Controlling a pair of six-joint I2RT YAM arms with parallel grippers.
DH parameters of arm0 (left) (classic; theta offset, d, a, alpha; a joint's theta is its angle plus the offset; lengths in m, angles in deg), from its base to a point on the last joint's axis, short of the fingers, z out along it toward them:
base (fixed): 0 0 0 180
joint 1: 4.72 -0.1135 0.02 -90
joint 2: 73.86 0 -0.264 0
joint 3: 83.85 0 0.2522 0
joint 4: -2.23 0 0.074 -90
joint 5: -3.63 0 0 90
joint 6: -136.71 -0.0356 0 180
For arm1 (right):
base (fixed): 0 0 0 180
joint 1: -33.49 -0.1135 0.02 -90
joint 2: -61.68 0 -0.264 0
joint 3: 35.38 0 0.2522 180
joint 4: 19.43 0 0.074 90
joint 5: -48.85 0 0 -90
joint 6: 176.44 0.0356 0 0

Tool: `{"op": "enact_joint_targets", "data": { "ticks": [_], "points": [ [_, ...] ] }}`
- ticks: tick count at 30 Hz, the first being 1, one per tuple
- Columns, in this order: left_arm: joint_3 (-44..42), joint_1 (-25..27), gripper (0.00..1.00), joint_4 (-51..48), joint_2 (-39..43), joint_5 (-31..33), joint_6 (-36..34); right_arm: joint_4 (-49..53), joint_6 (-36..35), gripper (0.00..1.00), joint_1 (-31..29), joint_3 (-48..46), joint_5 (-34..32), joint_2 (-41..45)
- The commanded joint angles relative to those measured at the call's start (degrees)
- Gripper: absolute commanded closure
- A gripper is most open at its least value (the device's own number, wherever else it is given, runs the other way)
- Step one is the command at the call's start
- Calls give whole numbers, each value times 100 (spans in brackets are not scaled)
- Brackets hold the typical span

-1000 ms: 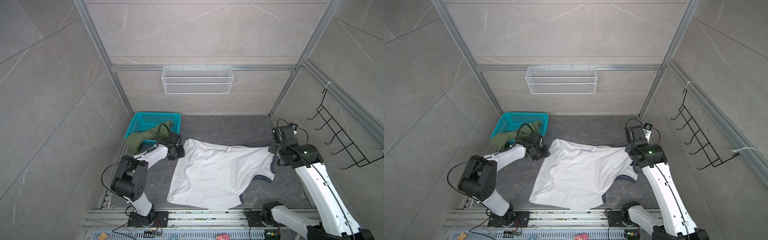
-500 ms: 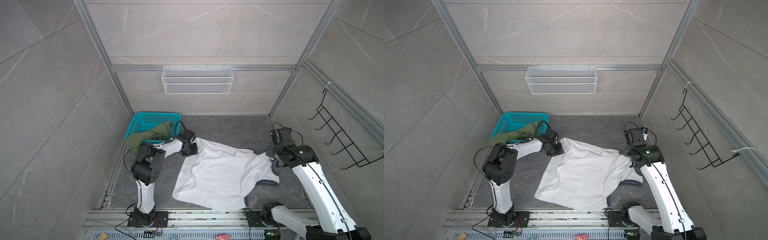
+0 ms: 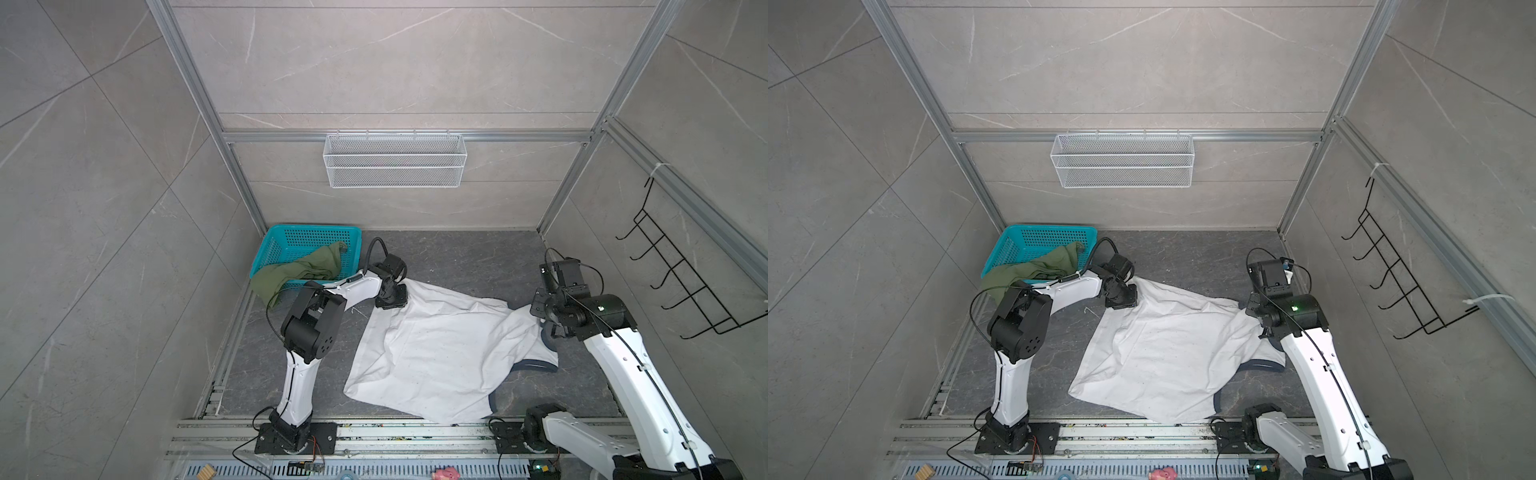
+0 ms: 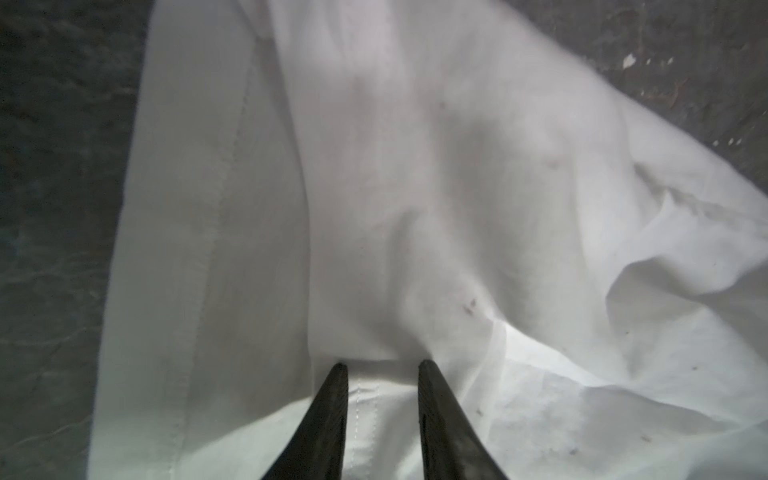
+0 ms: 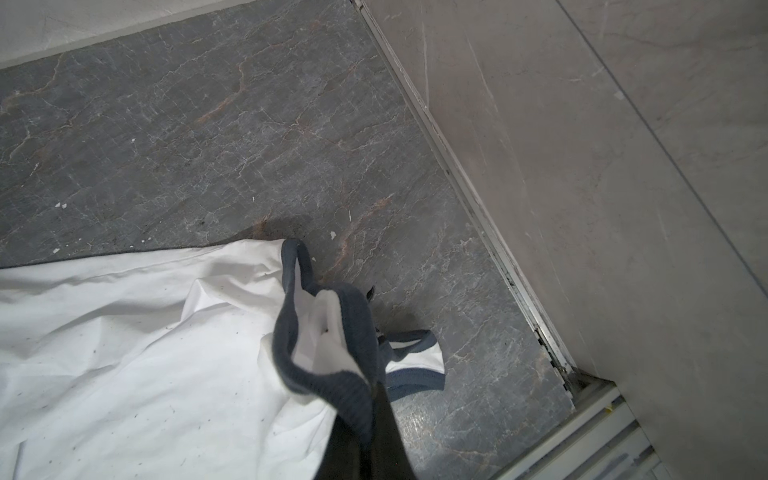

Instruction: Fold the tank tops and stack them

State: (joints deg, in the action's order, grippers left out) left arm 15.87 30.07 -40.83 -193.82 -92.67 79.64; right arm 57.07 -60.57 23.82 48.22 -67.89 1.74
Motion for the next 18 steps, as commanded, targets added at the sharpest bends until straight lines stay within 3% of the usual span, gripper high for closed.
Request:
{"op": "enact_joint_targets", "data": {
  "ticks": [1,6,10,18],
  "points": [
    [138,55,73,-471,-28,382,-119,-69,-82,100,24,-50,-14,74],
    [141,133,84,-610,195,731,-171,-43,-73,100,19,-23,-103,70],
    [-95,191,74,-657,644,1255,-50,-33,-73,100,27,12,-87,53],
    [-4,178,73,-667,438,888,-52,-46,-91,100,27,17,-13,52]
  ]
}}
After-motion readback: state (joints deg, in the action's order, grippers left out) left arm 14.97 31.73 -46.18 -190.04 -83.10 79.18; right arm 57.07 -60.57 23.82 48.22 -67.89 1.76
